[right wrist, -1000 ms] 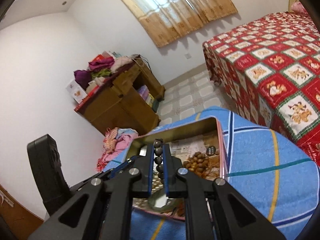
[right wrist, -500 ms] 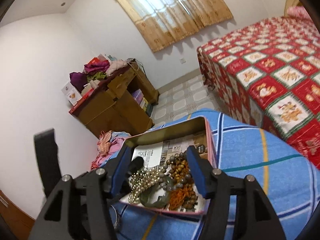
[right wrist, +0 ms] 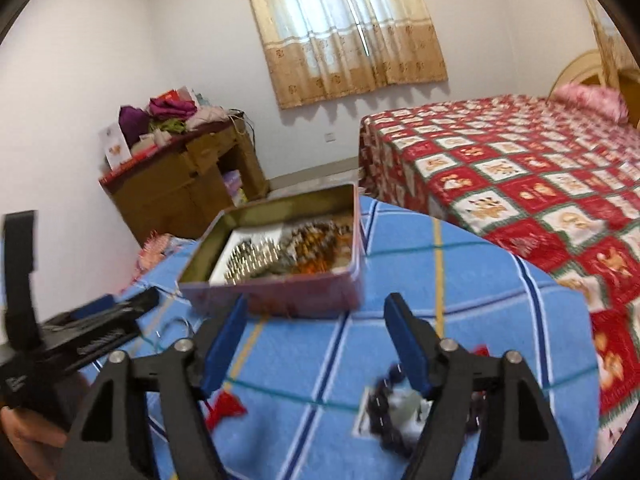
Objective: Organize jewelry
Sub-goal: 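Grasp the red tassel on the table with the right gripper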
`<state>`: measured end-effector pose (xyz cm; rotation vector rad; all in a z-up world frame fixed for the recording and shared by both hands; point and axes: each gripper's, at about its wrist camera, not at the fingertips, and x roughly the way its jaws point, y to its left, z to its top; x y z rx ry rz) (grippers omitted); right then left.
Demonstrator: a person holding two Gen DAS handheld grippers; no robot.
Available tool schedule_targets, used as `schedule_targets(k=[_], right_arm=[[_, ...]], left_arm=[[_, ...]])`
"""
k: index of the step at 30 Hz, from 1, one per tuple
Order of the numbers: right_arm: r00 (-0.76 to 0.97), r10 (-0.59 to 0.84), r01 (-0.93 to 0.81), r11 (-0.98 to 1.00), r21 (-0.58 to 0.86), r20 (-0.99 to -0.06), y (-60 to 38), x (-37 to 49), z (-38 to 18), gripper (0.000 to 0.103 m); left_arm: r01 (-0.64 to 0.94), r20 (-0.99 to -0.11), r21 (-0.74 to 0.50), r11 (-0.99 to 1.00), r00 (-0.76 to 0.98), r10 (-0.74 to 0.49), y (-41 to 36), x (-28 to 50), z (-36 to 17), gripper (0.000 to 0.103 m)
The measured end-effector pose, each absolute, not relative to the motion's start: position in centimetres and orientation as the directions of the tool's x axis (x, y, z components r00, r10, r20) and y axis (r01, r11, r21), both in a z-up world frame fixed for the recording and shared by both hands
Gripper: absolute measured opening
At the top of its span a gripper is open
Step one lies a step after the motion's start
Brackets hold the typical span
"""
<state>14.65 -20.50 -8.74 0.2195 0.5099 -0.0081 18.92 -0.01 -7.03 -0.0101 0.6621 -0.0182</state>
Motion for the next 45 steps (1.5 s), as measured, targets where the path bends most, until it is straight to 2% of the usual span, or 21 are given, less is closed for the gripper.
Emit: schedule_targets(k=[8, 13, 20, 23, 25, 26, 27, 31, 36, 42, 45], right_arm=[[0.900, 0.002, 0.048, 0.993, 0.104, -0.436, -18.2, 12.2, -8.0, 0.076], [0.910, -0.011, 0.048, 0.996, 0.077, -0.415, -17.6, 11.1, -7.8, 0.081], [0.900, 0.003, 0.014, 0.999, 0.035, -0.437, -16.6, 11.2, -8.1, 0.081], [0.879, 0.045, -0.014, 0.997, 0.070, -0.475, -16.6, 11.3, -8.6, 0.081], [0.839, 0.099, -0.039, 0.992, 0.122, -0.535, -16.8, 11.8, -9.4, 0.073], [0.834, 0.106, -0.042, 0.991, 0.130, -0.541, -16.9, 11.9, -9.4, 0.065], [0.828, 0.117, -0.047, 0.989, 0.140, -0.549, -16.9, 12.0, -9.5, 0.063], [0.781, 0.170, -0.091, 0.983, 0.160, -0.602, -16.2, 13.0, -10.2, 0.057], [0.716, 0.220, -0.142, 0.975, 0.170, -0.663, -14.6, 14.7, -11.4, 0.057], [0.654, 0.218, -0.179, 0.975, 0.133, -0.724, -12.7, 16.3, -12.6, 0.051], [0.633, 0.202, -0.194, 0.976, 0.100, -0.747, -12.1, 16.7, -13.0, 0.040]], left_arm=[[-0.086, -0.591, 0.002, 0.996, 0.804, 0.071, 1.7, 15.6, -8.0, 0.078], [-0.124, -0.575, -0.014, 0.992, 0.813, 0.094, 2.4, 14.5, -8.2, 0.078], [-0.136, -0.590, 0.016, 0.991, 0.799, 0.119, 2.0, 14.1, -8.6, 0.078], [-0.110, -0.585, 0.016, 0.994, 0.805, 0.098, 1.8, 13.5, -8.5, 0.078], [-0.104, -0.581, 0.021, 0.994, 0.808, 0.097, 1.8, 13.1, -8.4, 0.078], [-0.106, -0.584, 0.024, 0.994, 0.806, 0.100, 1.8, 13.0, -8.4, 0.078], [-0.107, -0.587, 0.026, 0.994, 0.803, 0.102, 1.8, 13.0, -8.5, 0.078], [-0.117, -0.600, 0.021, 0.993, 0.793, 0.107, 2.0, 13.1, -8.6, 0.078], [-0.164, -0.646, 0.009, 0.986, 0.752, 0.131, 2.9, 13.6, -9.2, 0.078], [-0.204, -0.705, 0.000, 0.979, 0.695, 0.144, 3.9, 14.3, -10.2, 0.078], [-0.205, -0.716, -0.003, 0.979, 0.684, 0.141, 4.0, 14.4, -10.5, 0.078]])
